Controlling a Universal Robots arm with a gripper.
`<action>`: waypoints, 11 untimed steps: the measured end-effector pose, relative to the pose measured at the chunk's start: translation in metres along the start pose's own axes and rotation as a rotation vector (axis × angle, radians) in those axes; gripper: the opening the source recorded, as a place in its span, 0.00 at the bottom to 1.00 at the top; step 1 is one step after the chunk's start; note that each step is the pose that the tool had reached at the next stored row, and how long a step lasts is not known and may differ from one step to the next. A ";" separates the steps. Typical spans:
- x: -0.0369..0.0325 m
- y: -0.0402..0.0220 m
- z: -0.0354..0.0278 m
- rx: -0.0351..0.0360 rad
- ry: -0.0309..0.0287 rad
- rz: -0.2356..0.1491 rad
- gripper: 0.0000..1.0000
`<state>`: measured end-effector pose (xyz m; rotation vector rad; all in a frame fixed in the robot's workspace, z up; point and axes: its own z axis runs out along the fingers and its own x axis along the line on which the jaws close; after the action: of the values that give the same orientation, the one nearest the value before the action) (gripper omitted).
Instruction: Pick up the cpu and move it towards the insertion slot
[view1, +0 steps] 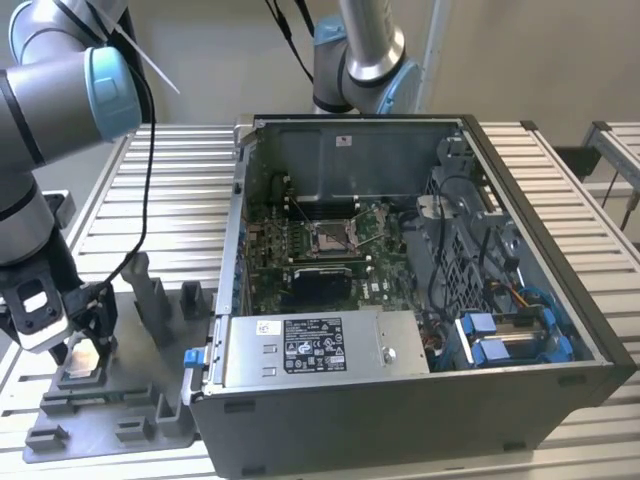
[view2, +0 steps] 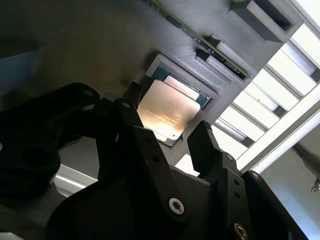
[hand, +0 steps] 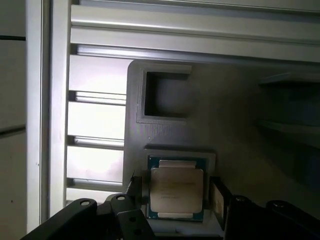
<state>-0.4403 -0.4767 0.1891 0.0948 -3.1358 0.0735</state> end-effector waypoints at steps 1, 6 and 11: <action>0.0000 0.0000 0.0003 0.0000 0.0000 0.000 1.00; 0.0000 -0.0002 0.0014 0.0001 0.0001 0.000 1.00; 0.0000 -0.0001 0.0015 0.0001 0.0000 0.000 1.00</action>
<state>-0.4404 -0.4769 0.1876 0.0949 -3.1358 0.0736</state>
